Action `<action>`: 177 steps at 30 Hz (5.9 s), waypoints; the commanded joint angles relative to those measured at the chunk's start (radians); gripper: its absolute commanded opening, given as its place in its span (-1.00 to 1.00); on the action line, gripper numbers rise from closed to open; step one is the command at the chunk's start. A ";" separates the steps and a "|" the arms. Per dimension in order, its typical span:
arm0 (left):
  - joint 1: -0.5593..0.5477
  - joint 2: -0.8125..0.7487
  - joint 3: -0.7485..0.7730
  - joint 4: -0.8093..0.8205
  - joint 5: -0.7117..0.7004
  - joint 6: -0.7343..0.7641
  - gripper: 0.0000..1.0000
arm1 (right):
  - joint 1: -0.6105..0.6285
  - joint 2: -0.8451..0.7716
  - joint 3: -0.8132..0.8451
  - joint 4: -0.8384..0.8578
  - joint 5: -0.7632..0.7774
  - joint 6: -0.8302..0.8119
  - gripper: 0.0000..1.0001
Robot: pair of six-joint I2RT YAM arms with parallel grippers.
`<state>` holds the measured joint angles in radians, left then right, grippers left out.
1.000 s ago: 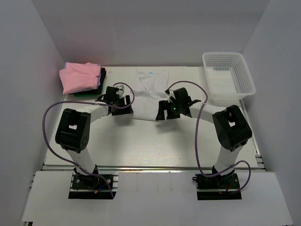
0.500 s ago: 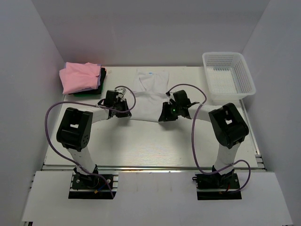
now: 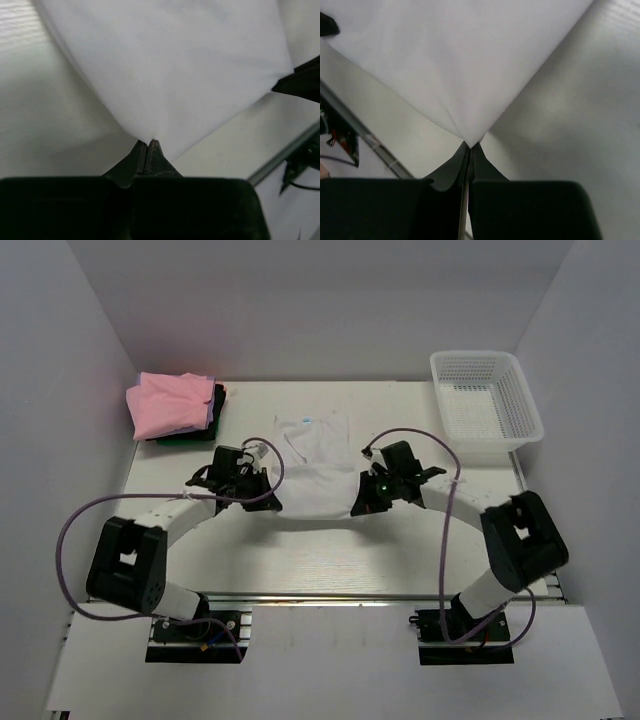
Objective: Fold and stack the t-shirts
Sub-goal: Grab one side of the 2/3 rectangular tshirt with both arms, then fold the long partially folded tshirt into a neat square, then put the neatly folded tshirt into the corner of the board with the left arm
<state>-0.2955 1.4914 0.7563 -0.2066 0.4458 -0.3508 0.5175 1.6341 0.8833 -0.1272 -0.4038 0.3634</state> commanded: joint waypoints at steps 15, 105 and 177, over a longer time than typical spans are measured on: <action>0.002 -0.211 0.253 -0.323 0.147 -0.096 -1.00 | -0.022 -0.228 0.307 -0.364 0.000 -0.046 -1.00; 0.064 0.434 0.974 -0.264 -0.351 0.539 -1.00 | -0.375 -0.232 0.146 0.015 0.180 -0.089 0.79; 0.073 -0.198 0.174 0.122 -0.280 0.104 1.00 | -0.367 -0.381 -0.104 0.087 0.033 -0.053 0.79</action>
<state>-0.1436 1.3712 1.0451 -0.2398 0.1360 -0.1822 0.1463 1.3098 0.8230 -0.1078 -0.3321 0.3080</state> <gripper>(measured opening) 0.995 0.896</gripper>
